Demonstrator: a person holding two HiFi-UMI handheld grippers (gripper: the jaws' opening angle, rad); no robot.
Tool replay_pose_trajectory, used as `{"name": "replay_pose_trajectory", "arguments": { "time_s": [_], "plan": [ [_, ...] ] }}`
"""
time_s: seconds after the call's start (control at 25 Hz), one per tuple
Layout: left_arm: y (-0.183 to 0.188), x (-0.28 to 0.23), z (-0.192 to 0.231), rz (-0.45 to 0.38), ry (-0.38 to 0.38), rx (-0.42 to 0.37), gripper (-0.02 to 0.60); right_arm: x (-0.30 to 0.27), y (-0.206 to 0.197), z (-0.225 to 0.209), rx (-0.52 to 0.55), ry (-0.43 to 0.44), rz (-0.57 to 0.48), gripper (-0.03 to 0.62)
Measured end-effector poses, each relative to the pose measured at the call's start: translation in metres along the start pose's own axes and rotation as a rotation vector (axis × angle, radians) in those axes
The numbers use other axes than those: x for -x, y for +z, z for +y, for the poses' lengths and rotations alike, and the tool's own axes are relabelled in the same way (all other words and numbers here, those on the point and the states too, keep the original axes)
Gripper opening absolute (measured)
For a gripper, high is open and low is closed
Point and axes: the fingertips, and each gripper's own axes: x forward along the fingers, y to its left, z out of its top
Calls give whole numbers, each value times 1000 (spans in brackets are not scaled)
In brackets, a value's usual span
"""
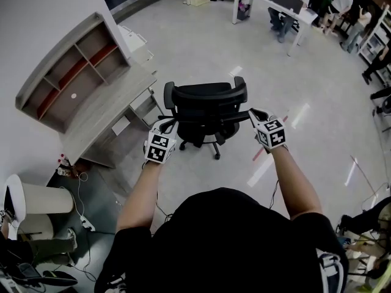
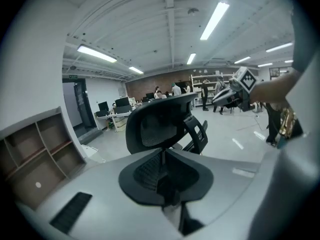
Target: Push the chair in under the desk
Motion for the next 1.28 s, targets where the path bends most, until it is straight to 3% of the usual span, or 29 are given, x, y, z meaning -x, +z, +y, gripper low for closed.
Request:
{"name": "replay_pose_trajectory", "arguments": {
  "time_s": [0.08,0.16,0.36,0.52,0.64,1.0,1.28],
  "plan": [
    [-15,-8,1,54,-10,-71,28,-9,-10,2,62,21,48,3],
    [-30,-18,2,106,-24,-129,33,-18,-21,2,124,42,100,65],
    [-53,-40,1,223,-62,-278,151,-41,-44,5,316,91,210,145],
    [-63,-64,-1,311,-88,-453,212,-58,-59,5,506,119,287,186],
    [-68,-83,-1,361,-101,-543,235,-73,-76,2,608,148,347,209],
    [-103,-134,4,530,-156,-709,272,-119,-126,-14,883,179,515,255],
    [-136,-156,10,691,-205,-799,287,-146,-140,-16,992,216,607,253]
  ]
}}
